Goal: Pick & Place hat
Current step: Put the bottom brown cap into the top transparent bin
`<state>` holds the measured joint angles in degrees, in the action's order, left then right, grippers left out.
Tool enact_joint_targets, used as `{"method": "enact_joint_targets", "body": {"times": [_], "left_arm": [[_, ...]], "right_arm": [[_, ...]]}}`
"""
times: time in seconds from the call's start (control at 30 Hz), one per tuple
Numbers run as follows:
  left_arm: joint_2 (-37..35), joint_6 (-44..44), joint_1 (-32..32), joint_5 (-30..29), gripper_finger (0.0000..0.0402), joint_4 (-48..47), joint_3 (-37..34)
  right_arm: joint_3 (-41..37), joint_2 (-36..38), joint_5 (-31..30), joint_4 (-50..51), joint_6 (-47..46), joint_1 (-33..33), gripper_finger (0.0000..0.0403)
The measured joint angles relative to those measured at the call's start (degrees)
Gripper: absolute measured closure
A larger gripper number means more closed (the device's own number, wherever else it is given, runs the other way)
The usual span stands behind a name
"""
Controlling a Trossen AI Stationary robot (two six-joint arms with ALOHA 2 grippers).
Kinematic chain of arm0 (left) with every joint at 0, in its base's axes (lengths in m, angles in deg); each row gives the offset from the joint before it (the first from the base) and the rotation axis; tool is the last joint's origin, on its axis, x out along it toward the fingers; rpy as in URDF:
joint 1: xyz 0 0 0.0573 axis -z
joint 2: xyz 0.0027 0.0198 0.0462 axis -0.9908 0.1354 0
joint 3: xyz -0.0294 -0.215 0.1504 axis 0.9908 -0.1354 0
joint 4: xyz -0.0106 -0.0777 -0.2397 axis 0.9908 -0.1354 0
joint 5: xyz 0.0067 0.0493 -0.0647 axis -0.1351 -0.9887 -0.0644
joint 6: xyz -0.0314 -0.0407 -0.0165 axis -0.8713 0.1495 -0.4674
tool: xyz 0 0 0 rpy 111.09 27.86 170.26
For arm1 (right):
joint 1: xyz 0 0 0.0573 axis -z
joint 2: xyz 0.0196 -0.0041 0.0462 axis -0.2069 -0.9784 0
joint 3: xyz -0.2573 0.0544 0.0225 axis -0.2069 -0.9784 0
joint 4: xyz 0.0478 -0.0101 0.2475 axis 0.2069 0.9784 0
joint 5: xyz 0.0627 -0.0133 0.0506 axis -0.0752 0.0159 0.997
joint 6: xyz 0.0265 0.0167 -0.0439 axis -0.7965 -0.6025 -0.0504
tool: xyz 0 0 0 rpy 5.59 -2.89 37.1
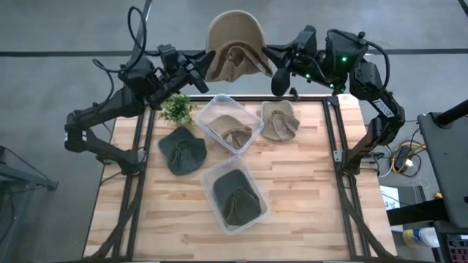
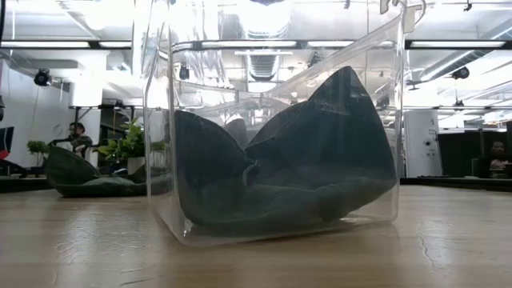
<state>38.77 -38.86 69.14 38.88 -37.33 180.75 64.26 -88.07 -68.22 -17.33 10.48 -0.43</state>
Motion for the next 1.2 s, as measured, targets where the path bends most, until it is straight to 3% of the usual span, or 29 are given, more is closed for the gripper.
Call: {"method": "enact_joint_targets", "body": {"times": [0.1,0.53,0.83,1.2], "left_arm": [[-0.45,-0.57,-0.08,2.07,0.0315,-2.52,0.6],[-5.52,7.99,-0.26,-2.47,0.0299,-10.99,1.71],[-8.59,6.37,-0.26,-4.11,0.0298,-18.45,1.68],[-9.49,4.23,-0.24,-3.9,0.0298,-24.39,1.65]], "right_arm": [[0.0,0.46,0.02,1.53,0.01,0.13,0.0394],[0.02,1.57,1.66,11.37,-1.45,2.59,0.0394],[0.02,-0.96,14.23,16.28,-3.15,7.95,0.0394],[0.0,-12.11,25.42,20.34,-5.82,14.11,0.0394]]}}
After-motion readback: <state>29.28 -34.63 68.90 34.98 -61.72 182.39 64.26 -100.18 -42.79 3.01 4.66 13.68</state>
